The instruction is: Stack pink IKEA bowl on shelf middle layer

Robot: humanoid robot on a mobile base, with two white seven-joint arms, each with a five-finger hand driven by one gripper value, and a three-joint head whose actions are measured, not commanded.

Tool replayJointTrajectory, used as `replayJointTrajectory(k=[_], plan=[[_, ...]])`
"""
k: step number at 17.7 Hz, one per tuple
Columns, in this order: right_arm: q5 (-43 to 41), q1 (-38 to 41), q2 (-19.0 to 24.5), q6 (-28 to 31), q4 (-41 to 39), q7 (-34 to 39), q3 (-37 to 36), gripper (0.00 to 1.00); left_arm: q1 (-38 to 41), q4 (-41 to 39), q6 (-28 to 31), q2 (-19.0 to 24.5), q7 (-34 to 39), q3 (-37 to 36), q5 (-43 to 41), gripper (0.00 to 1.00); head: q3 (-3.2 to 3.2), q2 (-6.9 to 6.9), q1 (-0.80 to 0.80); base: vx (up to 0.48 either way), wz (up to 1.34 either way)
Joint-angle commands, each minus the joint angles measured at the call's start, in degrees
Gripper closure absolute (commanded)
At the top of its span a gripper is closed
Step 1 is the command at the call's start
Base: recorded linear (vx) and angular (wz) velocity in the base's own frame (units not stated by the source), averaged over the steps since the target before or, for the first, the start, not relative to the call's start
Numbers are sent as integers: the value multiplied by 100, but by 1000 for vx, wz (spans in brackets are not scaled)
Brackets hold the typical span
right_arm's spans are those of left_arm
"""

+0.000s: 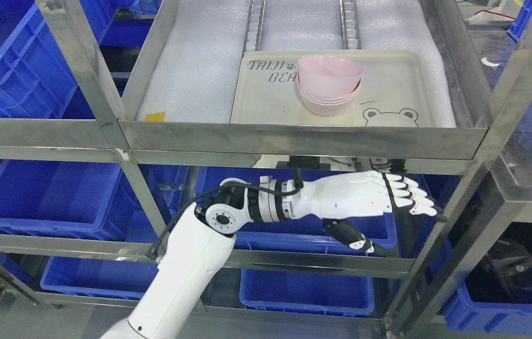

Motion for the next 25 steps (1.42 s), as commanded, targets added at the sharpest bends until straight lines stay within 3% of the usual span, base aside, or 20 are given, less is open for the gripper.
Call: replayJointTrajectory(k=[1,3,6,9,10,14,18,25], plan=[[-7,0,-100,4,-100,4,26,0,1464,-522,-2,99,5,-436,32,14,0,0,0,-3,45],[2,0,-100,4,-100,4,26,0,1992,-165,-2,99,66,-121,23,14,0,0,0,-1,22],[-7,0,-100,4,-100,4,18,0,2205,1099,-2,99,416,661,23,13,0,0,0,0,0],[-7,0,-100,4,-100,4,26,0,2205,2017,-2,99,2003,1190,76,13,0,0,0,0,0],[2,0,-100,4,-100,4,26,0,2205,2009,65,99,2505,1252,128,12,0,0,0,0,0],[2,0,-100,4,-100,4,18,0,2188,1685,1717,99,4441,1296,506,9,0,0,0,0,0],[2,0,-100,4,-100,4,26,0,2188,920,3326,99,4751,1410,1367,1,0,0,0,0,0],[2,0,-100,4,-100,4,26,0,2197,928,3347,99,5068,1367,1429,0,0,0,0,0,0]])
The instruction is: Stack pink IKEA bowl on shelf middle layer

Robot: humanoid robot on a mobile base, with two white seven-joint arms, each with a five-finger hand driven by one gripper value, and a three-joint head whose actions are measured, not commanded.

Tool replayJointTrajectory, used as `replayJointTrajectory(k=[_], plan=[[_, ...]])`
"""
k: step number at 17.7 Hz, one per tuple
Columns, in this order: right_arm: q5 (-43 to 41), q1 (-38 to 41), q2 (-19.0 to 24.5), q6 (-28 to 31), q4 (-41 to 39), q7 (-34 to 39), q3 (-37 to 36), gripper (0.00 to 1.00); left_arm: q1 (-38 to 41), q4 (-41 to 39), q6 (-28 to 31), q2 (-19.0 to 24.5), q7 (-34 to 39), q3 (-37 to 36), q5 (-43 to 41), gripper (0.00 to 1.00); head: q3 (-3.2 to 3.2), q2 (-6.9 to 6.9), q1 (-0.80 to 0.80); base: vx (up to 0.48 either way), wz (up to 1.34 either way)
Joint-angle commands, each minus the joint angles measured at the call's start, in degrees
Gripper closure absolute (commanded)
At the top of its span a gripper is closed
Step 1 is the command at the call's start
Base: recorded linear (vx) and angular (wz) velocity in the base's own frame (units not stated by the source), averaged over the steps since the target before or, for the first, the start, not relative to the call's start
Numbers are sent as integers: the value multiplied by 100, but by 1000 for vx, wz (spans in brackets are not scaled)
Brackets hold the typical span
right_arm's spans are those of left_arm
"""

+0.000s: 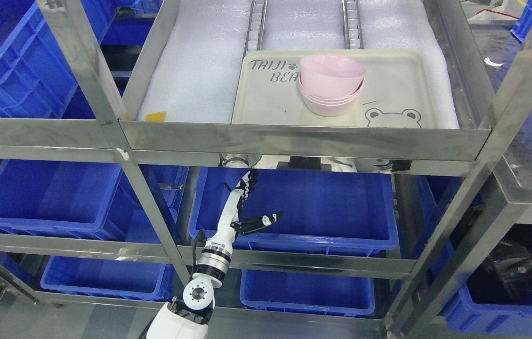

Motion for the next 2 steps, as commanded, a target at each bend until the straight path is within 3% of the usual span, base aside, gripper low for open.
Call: replayJointTrajectory(k=[1,2], plan=[[-6,0,-100,4,-100,4,26,0,13,-69,31,100,30,171,168,0,0,0,0,0,0],[3,0,-100,4,-100,4,18,0,13,-69,31,100,30,171,168,0,0,0,0,0,0]])
